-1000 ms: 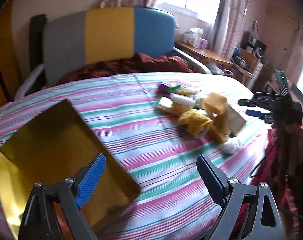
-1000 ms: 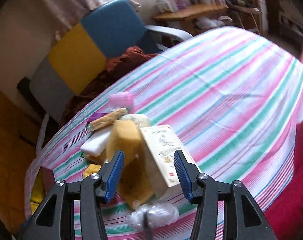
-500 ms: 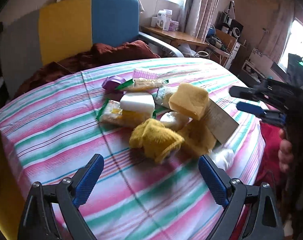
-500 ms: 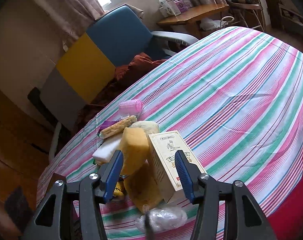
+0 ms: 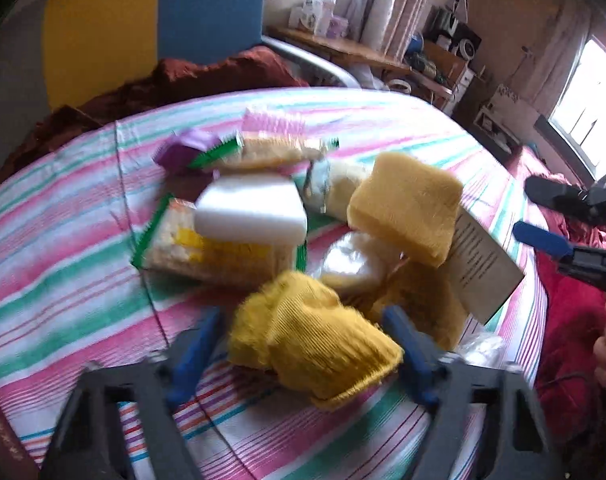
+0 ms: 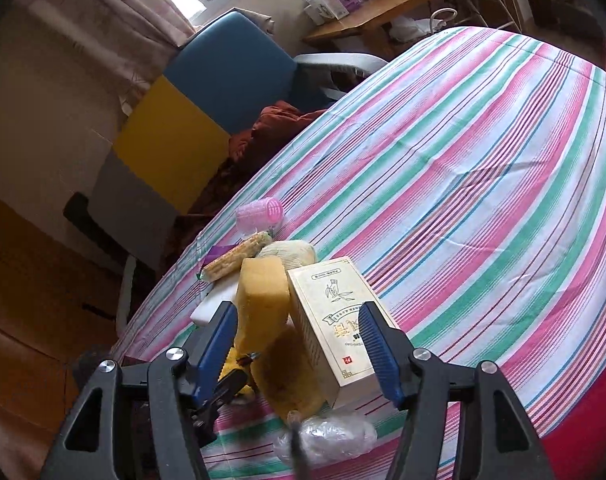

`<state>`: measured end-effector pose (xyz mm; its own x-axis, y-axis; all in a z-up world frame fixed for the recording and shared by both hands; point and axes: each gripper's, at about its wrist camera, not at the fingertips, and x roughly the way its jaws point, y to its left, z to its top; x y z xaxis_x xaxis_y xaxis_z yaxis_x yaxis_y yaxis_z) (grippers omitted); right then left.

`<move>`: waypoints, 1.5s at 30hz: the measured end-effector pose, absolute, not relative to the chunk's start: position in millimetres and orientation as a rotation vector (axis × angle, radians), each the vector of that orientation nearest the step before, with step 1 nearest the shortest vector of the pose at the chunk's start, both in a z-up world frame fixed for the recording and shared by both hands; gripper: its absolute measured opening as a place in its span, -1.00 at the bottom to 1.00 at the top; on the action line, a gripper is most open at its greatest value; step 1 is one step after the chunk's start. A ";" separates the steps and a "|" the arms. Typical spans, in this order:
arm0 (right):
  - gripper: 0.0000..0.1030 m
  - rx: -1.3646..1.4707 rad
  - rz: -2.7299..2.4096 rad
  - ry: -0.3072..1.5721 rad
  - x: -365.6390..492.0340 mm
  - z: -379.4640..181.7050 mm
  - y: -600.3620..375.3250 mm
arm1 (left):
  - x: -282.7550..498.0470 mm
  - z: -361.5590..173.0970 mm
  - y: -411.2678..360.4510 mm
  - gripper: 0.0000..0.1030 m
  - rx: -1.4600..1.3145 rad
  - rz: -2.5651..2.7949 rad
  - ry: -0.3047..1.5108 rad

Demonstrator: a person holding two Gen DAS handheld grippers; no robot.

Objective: Organize objects
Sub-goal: 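Grasp the cream paper box with right gripper while left gripper grasps the yellow sock, then carry the sock and paper box to the gold tray and release both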

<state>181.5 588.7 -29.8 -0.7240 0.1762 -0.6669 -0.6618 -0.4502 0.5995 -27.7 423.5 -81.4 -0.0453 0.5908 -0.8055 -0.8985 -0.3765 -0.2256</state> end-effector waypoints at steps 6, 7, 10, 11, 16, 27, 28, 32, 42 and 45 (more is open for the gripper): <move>0.24 -0.759 2.148 1.264 181.5 -35.8 594.3 | -21.3 -83.5 407.1 -0.01 -1.075 1.685 0.386; 0.24 -0.775 2.131 1.275 181.3 -38.2 595.9 | -19.8 -82.9 402.7 -0.02 -1.084 1.686 0.377; 0.24 -0.808 2.098 1.291 179.8 -43.2 599.4 | -8.0 -82.4 385.7 -0.02 -1.080 1.691 0.383; 0.24 -0.819 2.087 1.290 179.1 -44.5 600.0 | -4.5 -82.5 380.0 -0.02 -1.080 1.690 0.385; 0.24 -0.912 2.048 1.237 168.4 -49.8 601.4 | 16.2 -79.9 352.6 -0.02 -1.062 1.673 0.409; 0.05 -1.092 2.022 1.047 129.8 -62.0 596.6 | 24.3 -78.9 322.6 -0.02 -1.071 1.683 0.403; 0.02 -1.078 2.025 1.044 131.7 -60.3 596.4 | 24.6 -78.5 320.1 -0.03 -1.067 1.689 0.402; 0.06 -1.084 2.022 1.006 130.0 -58.2 591.6 | 25.2 -77.8 312.0 -0.03 -1.067 1.701 0.402; 0.29 -1.233 1.958 0.911 117.5 -58.8 579.1 | 26.0 -72.7 294.0 -0.03 -1.061 1.722 0.386; 0.29 -1.274 1.941 0.868 116.5 -56.5 573.2 | 26.9 -70.3 290.0 -0.03 -1.057 1.722 0.374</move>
